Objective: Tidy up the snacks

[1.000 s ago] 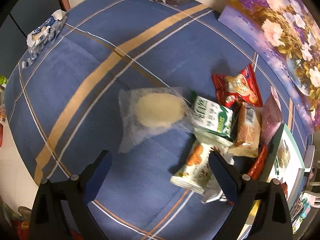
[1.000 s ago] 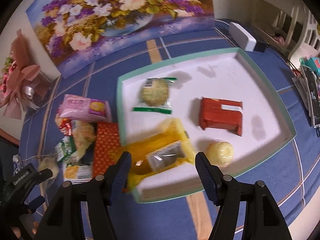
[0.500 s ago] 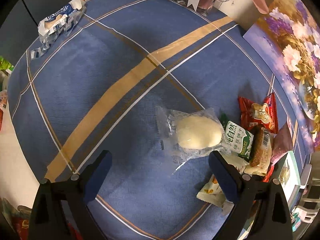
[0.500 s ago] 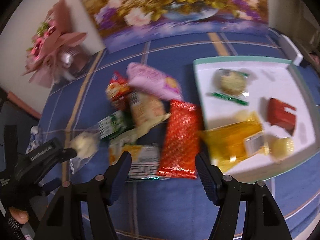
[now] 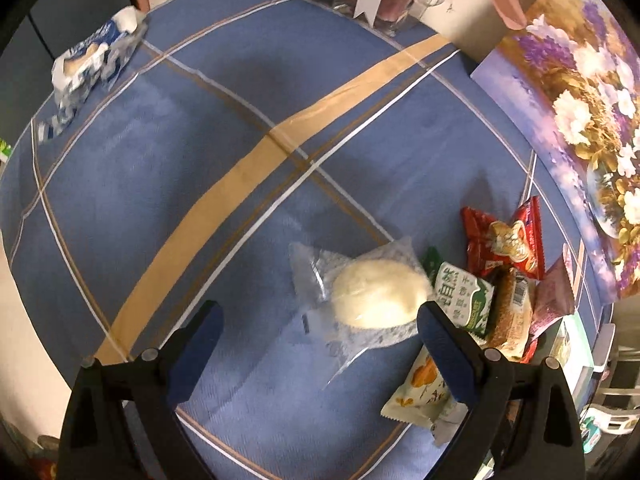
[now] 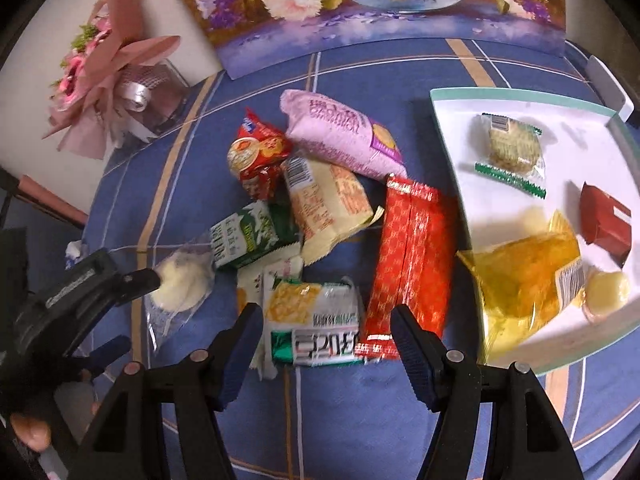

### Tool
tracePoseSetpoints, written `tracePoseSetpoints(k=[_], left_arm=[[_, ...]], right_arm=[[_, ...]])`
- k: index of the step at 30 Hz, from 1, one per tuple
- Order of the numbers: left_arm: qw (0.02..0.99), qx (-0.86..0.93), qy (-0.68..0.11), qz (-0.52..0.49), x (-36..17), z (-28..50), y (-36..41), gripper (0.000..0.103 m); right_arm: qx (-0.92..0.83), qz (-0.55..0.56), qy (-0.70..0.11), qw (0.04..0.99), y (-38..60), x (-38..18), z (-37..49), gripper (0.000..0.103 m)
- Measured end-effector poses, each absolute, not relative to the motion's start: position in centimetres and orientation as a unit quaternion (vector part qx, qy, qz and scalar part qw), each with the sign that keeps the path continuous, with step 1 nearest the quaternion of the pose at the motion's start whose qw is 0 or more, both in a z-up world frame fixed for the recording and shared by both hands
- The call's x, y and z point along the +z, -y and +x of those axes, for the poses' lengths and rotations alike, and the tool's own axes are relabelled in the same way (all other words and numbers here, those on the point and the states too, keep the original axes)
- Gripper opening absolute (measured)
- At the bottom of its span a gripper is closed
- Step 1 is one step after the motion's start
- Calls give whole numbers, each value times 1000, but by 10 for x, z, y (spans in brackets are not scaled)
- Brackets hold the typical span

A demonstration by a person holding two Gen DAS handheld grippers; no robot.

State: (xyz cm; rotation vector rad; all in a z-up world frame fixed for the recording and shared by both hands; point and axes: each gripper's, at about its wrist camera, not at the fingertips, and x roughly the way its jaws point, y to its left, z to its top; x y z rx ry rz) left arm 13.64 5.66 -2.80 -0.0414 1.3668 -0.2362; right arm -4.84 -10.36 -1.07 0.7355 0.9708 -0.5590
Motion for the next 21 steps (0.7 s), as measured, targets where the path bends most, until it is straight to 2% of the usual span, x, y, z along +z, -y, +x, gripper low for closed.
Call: tracePoseSetpoints(k=[12, 21], left_arm=[[778, -84, -623, -26, -38, 156, -41, 97], [766, -128, -630, -26, -47, 136, -15, 97]], right_arm=[[-196, 338, -452, 802, 124, -6, -3, 70], [-182, 378, -452, 787, 130, -26, -21, 70]])
